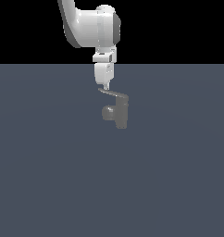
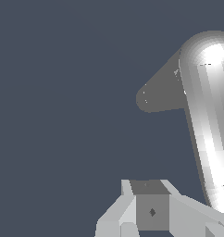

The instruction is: Turn on the faucet by rotating a designated handle.

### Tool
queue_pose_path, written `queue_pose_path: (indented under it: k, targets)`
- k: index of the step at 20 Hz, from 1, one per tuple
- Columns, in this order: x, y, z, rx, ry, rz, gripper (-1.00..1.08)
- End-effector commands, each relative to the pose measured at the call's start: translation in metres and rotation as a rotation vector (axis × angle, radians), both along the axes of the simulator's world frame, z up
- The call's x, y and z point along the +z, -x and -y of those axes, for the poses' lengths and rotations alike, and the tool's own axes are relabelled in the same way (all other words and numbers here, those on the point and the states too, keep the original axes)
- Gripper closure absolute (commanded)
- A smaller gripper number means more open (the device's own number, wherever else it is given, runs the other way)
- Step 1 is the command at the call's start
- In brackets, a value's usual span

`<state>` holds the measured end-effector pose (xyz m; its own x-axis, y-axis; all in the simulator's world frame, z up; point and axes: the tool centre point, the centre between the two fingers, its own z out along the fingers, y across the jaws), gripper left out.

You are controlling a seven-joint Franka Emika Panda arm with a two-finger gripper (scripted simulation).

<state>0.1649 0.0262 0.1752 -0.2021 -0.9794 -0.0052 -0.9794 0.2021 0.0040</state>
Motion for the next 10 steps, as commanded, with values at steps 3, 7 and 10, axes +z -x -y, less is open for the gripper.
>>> queue_pose_path:
  k: [3,7,10]
  targets:
    - [-0.0023,-0.0019,-0.0004,-0.009,0.006,0.003,1.08]
    - [-0.0025,0.0003,-0.0014,-0.008,0.005,0.002,1.08]
    - [-0.0025,0.0062,-0.0038,-0.008,0.005,0.002,1.08]
